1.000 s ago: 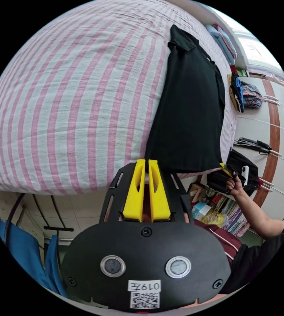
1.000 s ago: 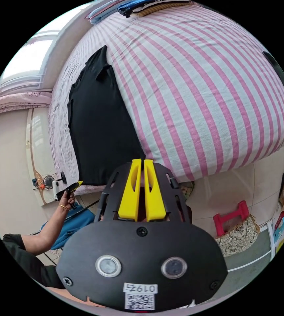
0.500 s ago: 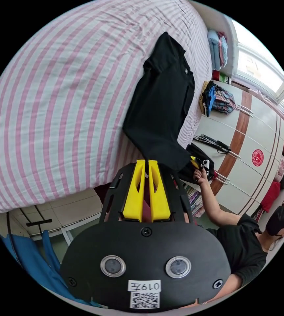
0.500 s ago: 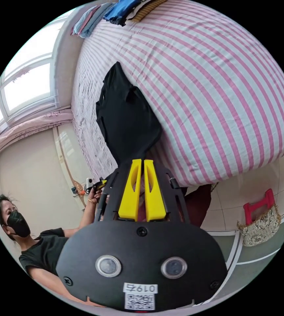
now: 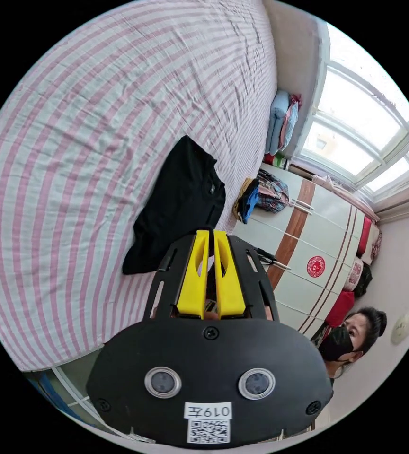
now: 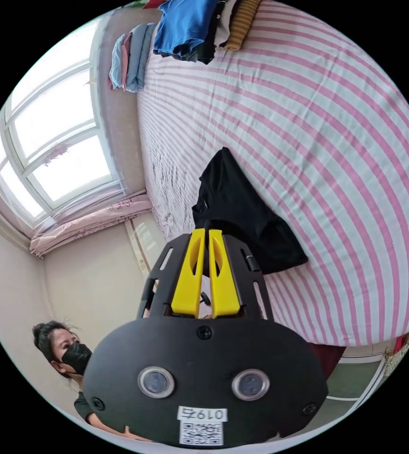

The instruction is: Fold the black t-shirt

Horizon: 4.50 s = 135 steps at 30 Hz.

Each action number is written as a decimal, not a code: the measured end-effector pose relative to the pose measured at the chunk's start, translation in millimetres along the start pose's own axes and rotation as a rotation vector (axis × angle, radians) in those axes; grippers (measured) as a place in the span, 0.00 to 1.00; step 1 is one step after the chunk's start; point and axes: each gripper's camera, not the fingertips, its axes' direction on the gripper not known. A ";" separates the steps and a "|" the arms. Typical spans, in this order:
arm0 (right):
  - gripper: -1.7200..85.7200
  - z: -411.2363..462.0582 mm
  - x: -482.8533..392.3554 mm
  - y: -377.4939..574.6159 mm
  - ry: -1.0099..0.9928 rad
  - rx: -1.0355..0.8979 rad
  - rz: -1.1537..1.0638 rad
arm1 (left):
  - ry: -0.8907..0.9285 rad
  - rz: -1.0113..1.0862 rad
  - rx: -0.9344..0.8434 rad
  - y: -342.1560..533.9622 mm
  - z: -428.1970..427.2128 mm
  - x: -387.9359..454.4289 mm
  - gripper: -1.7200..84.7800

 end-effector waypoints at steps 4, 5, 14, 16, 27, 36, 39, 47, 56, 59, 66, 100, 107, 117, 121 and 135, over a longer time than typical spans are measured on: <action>0.02 23.8 -9.6 -51.0 0.040 -0.015 0.059 | -0.006 -0.076 -0.002 -59.9 13.7 -3.4 0.04; 0.02 26.2 -10.1 -56.6 0.041 -0.014 0.070 | -0.008 -0.093 -0.007 -73.7 18.8 -4.6 0.04; 0.02 19.5 -35.6 -86.8 -0.046 0.046 0.118 | 0.107 -0.107 0.008 -125.6 31.3 -0.1 0.04; 0.02 21.8 -44.1 -89.1 -0.051 0.044 0.116 | 0.122 -0.114 0.014 -133.6 33.8 0.7 0.04; 0.02 64.8 -70.1 -115.3 -0.001 0.073 0.156 | 0.062 -0.152 0.049 -184.2 62.7 21.6 0.05; 0.16 93.2 -78.7 -114.4 -0.034 0.102 0.197 | 0.050 -0.179 0.052 -196.4 90.5 41.5 0.13; 0.17 99.6 -82.6 -107.8 -0.049 0.124 0.228 | 0.054 -0.213 0.084 -193.1 93.7 45.6 0.14; 0.18 129.6 -108.3 -86.9 -0.082 0.078 0.197 | 0.064 -0.096 0.118 -168.6 121.3 88.2 0.09; 0.17 187.0 -178.4 -4.9 0.325 0.032 -0.366 | -0.329 0.332 -0.147 -75.2 266.6 166.5 0.10; 0.13 215.5 -195.8 35.6 0.584 0.122 -0.555 | -0.576 0.544 -0.088 -34.1 316.5 191.7 0.08; 0.14 272.6 -235.7 94.9 0.761 0.204 -0.840 | -1.072 0.992 0.033 53.0 406.6 236.6 0.09; 0.02 513.8 -255.9 277.8 1.436 -0.105 -1.886 | -1.324 1.429 -0.070 170.6 542.9 288.8 0.11; 0.02 504.9 -284.5 239.9 1.307 -0.239 -1.697 | -1.230 1.367 -0.132 152.2 521.8 312.9 0.07; 0.10 482.9 -297.1 193.1 1.256 -0.247 -1.404 | -1.378 1.174 -0.017 101.9 494.5 326.4 0.04; 0.07 463.5 -297.9 207.5 1.264 -0.119 -1.408 | -1.338 1.100 0.041 99.9 478.6 327.7 0.03; 0.07 373.9 -270.5 221.2 1.323 0.061 -1.358 | -1.317 0.997 0.368 129.4 384.4 333.2 0.03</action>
